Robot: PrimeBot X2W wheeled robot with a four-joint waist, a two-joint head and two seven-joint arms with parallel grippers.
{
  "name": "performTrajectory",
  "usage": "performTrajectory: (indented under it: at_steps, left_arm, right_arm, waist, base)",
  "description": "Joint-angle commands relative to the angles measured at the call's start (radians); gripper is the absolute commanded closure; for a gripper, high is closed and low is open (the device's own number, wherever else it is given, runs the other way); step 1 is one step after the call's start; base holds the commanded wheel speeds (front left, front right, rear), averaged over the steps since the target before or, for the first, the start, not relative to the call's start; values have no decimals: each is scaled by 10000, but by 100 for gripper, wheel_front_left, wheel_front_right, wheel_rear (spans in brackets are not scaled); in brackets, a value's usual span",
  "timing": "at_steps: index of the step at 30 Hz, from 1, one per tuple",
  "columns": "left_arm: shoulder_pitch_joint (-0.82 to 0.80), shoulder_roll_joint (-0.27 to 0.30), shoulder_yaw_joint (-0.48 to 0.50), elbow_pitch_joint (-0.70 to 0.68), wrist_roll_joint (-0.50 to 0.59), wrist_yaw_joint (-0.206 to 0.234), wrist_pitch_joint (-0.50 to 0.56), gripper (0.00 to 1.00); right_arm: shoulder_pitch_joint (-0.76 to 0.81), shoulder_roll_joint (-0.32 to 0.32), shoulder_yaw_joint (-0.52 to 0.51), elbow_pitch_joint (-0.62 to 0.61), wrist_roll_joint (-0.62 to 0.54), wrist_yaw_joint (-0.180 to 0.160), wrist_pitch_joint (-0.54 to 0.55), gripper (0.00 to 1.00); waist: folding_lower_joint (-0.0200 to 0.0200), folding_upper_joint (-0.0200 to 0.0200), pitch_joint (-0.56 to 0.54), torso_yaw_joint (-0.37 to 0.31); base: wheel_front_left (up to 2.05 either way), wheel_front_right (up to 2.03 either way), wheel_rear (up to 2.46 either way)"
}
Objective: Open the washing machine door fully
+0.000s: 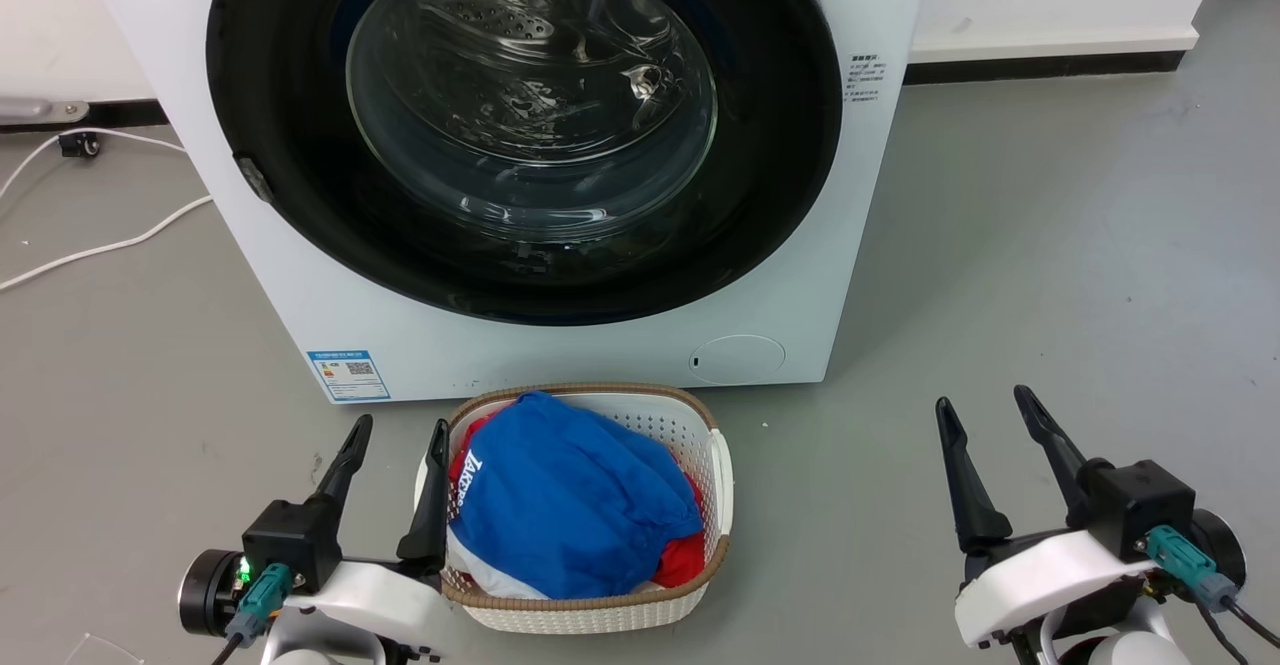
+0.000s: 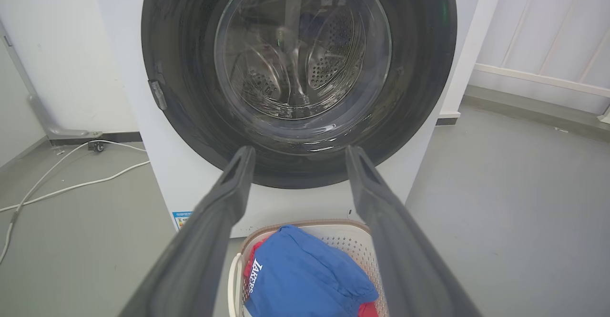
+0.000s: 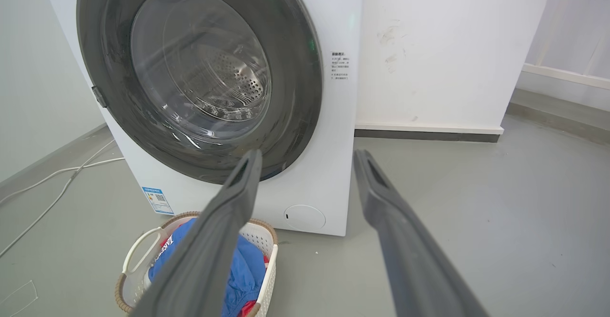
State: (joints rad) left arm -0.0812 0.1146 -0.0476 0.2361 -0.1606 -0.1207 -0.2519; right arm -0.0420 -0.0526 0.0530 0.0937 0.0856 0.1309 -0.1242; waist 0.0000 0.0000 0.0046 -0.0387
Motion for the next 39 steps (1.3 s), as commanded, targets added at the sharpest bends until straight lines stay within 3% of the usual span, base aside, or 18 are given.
performTrajectory:
  at_steps: [1, 15, 16, 17, 18, 22, 24, 33, 39]
  left_arm:
    - [-102, -44, 52, 55, 201, -37, -102, 0]
    - [-133, -153, 272, 217, 132, -80, -138, 0]
    - [-136, -160, 282, 215, 129, -77, -138, 0]
    - [-138, -166, 292, 219, 129, -81, -138, 0]
    - [-139, -164, 302, 228, 134, -84, -138, 0]
    - [-163, -176, 372, 276, 92, -91, -137, 0]
    - [-180, -189, 394, 284, 96, -94, -138, 0]
    - [-246, -305, 482, 192, 95, -102, -137, 0]
    - [-562, -385, 514, -16, 8, -105, -137, 0]
  right_arm:
    - [-91, 38, 22, 3, -157, -3, -107, 0]
    - [-136, 39, -99, 217, 291, -3, -236, 0]
    - [-138, 39, -128, 227, 339, -3, -248, 16]
    - [-143, 39, -137, 233, 442, -3, -272, 70]
    - [-151, 39, -134, 250, 502, -3, -268, 100]
    - [-169, 37, -189, 320, 1094, -3, -220, 100]
    - [-137, 38, -256, 417, 2405, -3, -205, 100]
    - [-580, 29, -700, 939, 10950, -1, -170, 100]
    - [-1725, 29, -1865, 1413, 14211, 0, 353, 100]
  waist:
    - [0, 0, 1, -5]
    - [0, 0, -31, 13]
    - [0, 0, -30, 16]
    - [0, 0, -27, 19]
    - [0, 0, -25, 21]
    - [0, 0, -22, 24]
    - [0, 0, -25, 29]
    - [0, 0, 120, 59]
    - [0, 0, 677, 91]
  base:
    - [0, 0, 0]
    - [0, 0, 0]
    - [0, 0, 0]
    - [0, 0, 0]
    - [0, 0, 0]
    - [0, 0, 0]
    - [0, 0, 0]
    - [0, 0, 0]
    - [0, 0, 0]
